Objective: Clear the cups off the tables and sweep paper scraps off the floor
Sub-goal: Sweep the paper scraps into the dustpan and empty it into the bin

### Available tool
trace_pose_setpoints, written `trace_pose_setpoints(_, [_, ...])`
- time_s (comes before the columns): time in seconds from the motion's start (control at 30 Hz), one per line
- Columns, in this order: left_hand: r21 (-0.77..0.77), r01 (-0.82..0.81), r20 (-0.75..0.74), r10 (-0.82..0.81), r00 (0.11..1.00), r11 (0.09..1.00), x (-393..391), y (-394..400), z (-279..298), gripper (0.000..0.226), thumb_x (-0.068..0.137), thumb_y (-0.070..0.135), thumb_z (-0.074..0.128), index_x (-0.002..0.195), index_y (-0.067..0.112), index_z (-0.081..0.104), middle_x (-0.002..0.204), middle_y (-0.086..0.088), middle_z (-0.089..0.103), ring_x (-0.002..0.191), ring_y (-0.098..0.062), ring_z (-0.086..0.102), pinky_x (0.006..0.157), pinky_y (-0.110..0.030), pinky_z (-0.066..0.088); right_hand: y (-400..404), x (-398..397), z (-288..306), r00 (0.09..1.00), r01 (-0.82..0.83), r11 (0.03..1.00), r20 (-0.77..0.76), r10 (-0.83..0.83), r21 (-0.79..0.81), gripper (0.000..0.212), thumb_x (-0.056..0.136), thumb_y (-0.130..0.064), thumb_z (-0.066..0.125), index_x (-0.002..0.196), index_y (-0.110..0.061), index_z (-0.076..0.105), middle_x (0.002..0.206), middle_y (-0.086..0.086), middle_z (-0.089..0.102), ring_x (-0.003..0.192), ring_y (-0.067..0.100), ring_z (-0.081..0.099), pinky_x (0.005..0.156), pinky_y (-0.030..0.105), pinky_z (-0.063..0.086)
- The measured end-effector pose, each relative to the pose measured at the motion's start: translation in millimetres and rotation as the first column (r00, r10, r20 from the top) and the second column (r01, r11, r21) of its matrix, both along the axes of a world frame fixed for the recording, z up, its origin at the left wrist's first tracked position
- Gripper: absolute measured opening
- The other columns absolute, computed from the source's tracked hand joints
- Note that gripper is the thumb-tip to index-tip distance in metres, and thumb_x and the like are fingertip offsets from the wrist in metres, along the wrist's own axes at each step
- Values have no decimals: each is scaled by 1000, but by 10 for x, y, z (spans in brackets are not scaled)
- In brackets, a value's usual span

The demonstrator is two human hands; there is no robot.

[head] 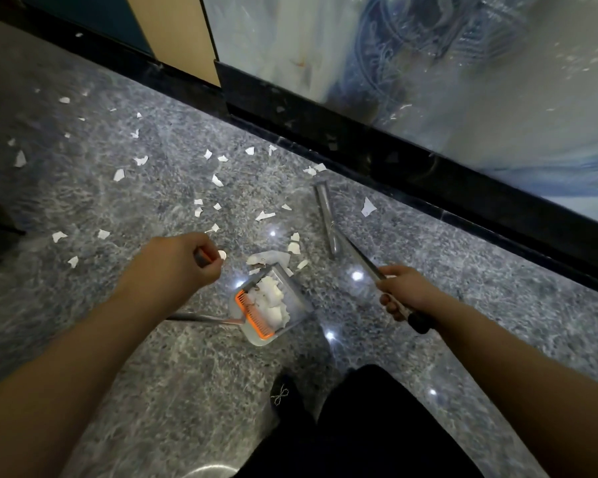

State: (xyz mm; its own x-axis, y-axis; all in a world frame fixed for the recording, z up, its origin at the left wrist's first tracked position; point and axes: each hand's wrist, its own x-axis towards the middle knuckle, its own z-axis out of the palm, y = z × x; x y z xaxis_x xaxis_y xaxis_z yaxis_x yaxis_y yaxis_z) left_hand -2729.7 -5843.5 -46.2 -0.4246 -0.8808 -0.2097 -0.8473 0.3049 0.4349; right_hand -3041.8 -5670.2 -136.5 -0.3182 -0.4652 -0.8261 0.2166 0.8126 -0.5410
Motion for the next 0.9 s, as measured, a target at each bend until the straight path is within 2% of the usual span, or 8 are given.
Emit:
trace_pose_setpoints(0.17, [-24,-7,15,8,1000,1000,-240,-218,-30,27,74,36,79,63,39,54,56,21,54,57,-2,53,57,-27,46,-92,-497,-29,998,19,999,-62,-16,40,34,95,-6,50,128,-16,44,64,13,49,37,15,44,40,22,35])
trace_pose_setpoints(0.27, [-17,-23,10,23,1000,1000,-484,-400,-81,30,75,31,79,62,40,54,56,22,55,57,5,50,52,-20,37,-225,-914,-63,998,11,998,-68,-7,61,13,95,-3,48,104,-12,52,60,12,49,36,16,44,42,24,34])
trace_pose_setpoints(0.33, [-16,-47,32,47,998,999,-656,-510,-104,29,77,32,78,63,41,53,57,22,55,57,4,50,51,-19,36,-338,-1198,-126,997,2,996,-81,6,92,15,94,-1,47,92,-11,57,54,11,49,37,18,43,43,24,34])
trace_pose_setpoints(0.5, [-32,-86,122,90,988,996,-1071,-721,-142,27,77,36,77,66,40,54,57,20,50,60,-16,52,57,-28,41,-667,-1811,-266,987,-52,981,-138,79,187,12,92,0,43,90,-1,54,49,12,46,41,19,38,45,26,30])
trace_pose_setpoints(0.6, [-35,-135,151,139,979,990,-1308,-849,-155,23,76,38,78,67,39,58,55,24,49,57,-14,50,56,-26,40,-923,-2096,-287,980,-98,969,-147,133,227,15,92,2,38,85,-2,51,55,12,44,39,17,37,42,24,28])
trace_pose_setpoints(0.67, [-32,-189,143,191,971,982,-1395,-920,-171,23,75,37,79,65,37,58,54,26,50,54,-8,50,52,-23,38,-1106,-2216,-290,969,-163,958,-145,201,235,16,92,4,37,83,-2,49,55,12,44,36,17,39,41,24,29])
trace_pose_setpoints(0.77, [-12,-278,125,277,953,961,-1434,-989,-192,28,74,34,80,63,40,56,54,27,51,55,3,48,51,-21,37,-1386,-2291,-288,925,-317,914,-131,357,251,19,93,4,38,78,-2,49,54,12,47,43,19,43,43,26,32])
trace_pose_setpoints(0.9, [-7,-316,123,314,941,949,-1438,-1050,-178,31,75,33,81,64,43,53,60,21,57,58,-5,53,56,-27,42,-1710,-2147,-287,736,-605,741,-151,660,290,30,93,0,45,67,-15,43,66,6,47,55,17,45,54,25,40])
